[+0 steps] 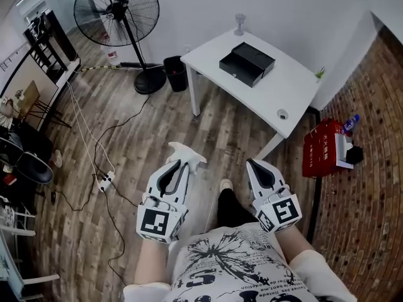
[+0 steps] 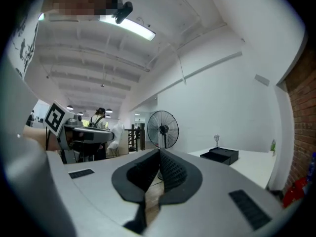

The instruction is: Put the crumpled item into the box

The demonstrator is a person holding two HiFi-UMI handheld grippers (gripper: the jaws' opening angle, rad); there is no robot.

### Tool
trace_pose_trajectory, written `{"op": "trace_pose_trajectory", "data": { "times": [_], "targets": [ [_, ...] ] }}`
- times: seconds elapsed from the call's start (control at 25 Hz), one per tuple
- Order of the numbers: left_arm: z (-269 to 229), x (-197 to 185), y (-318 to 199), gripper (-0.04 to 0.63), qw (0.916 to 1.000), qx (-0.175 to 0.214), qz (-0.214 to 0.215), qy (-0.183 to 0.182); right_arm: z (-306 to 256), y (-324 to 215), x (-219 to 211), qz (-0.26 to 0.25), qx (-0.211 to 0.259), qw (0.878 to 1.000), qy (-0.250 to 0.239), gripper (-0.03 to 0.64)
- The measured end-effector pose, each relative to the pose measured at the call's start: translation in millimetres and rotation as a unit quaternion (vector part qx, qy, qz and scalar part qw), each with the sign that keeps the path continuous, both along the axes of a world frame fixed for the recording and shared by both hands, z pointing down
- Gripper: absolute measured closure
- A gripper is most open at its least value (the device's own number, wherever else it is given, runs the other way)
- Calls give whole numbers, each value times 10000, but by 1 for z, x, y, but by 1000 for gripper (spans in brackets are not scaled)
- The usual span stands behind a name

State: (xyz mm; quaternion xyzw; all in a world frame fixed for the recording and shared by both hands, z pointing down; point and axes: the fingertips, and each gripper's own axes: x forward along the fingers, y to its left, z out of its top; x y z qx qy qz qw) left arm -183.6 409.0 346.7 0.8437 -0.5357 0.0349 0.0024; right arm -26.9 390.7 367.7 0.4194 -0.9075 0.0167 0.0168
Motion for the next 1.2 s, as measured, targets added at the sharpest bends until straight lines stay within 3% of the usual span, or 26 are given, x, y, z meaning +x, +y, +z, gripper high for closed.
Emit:
{"op": "trace_pose_trajectory", "data": {
  "times": [0.16, 0.68, 1.0, 1.2],
  "targets": [
    [9, 1, -53, 534, 9996, -238, -17, -169, 1, -58, -7, -158, -7, 9996, -215, 603],
    [-14, 43, -312, 534, 9994, -205, -191, -194, -18, -331, 34, -217, 94, 9997, -31, 603],
    [5, 69, -409, 534, 9986, -431, 163, -251, 3, -413, 59, 91, -156, 9997, 144, 603],
    [9, 86, -475, 534, 9963, -475, 649, -310, 10, -460, 76, 497, -172, 9985, 154, 603]
  ]
}}
